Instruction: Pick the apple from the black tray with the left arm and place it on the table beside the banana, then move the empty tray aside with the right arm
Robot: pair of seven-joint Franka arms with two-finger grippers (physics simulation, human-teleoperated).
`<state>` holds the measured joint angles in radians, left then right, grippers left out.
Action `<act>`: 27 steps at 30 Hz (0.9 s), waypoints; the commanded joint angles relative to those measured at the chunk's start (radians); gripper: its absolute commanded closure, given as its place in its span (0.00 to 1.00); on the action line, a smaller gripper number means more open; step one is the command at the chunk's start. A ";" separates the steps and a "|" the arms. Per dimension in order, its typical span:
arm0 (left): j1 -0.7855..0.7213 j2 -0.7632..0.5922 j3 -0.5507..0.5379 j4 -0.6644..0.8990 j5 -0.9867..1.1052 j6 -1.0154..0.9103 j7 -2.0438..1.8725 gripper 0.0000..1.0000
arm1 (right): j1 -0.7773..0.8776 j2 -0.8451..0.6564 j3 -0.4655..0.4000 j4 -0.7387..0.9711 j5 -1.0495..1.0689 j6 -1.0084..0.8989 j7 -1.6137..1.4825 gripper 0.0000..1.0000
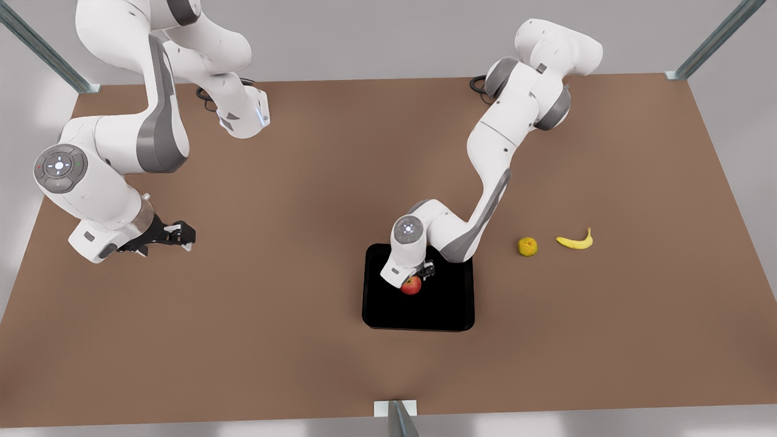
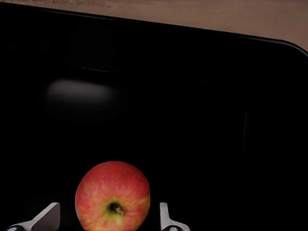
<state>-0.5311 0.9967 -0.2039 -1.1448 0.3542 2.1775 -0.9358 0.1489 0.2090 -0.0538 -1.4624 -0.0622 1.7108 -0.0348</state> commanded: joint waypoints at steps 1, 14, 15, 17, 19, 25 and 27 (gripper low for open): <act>-0.001 0.003 0.001 -0.001 0.020 0.034 -0.182 0.00 | 0.000 -0.002 0.000 0.001 0.001 0.000 0.001 0.00; -0.001 0.046 0.003 -0.003 0.023 0.070 -0.184 0.00 | 0.000 0.000 -0.001 0.002 -0.001 -0.007 0.001 0.00; -0.001 0.046 0.003 -0.003 0.023 0.070 -0.184 0.00 | 0.000 0.000 0.000 0.002 0.001 -0.007 0.001 0.00; -0.001 0.046 0.006 -0.001 0.022 0.070 -0.186 0.22 | 0.000 0.000 -0.001 0.002 0.001 -0.007 0.001 0.00; -0.001 0.046 0.006 -0.001 0.023 0.070 -0.184 0.24 | 0.000 0.000 -0.001 0.002 -0.001 -0.007 0.001 0.00; 0.037 -0.027 0.009 0.000 0.028 -0.001 -0.152 0.24 | 0.000 0.000 0.000 0.001 0.001 -0.008 0.001 0.00; 0.106 -0.079 -0.002 0.002 -0.023 -0.090 0.006 0.24 | 0.000 0.000 -0.001 0.002 -0.001 -0.008 0.001 0.00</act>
<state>-0.4420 0.9332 -0.2030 -1.1440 0.3644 2.1852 -1.0577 0.1487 0.2097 -0.0544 -1.4614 -0.0627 1.7038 -0.0334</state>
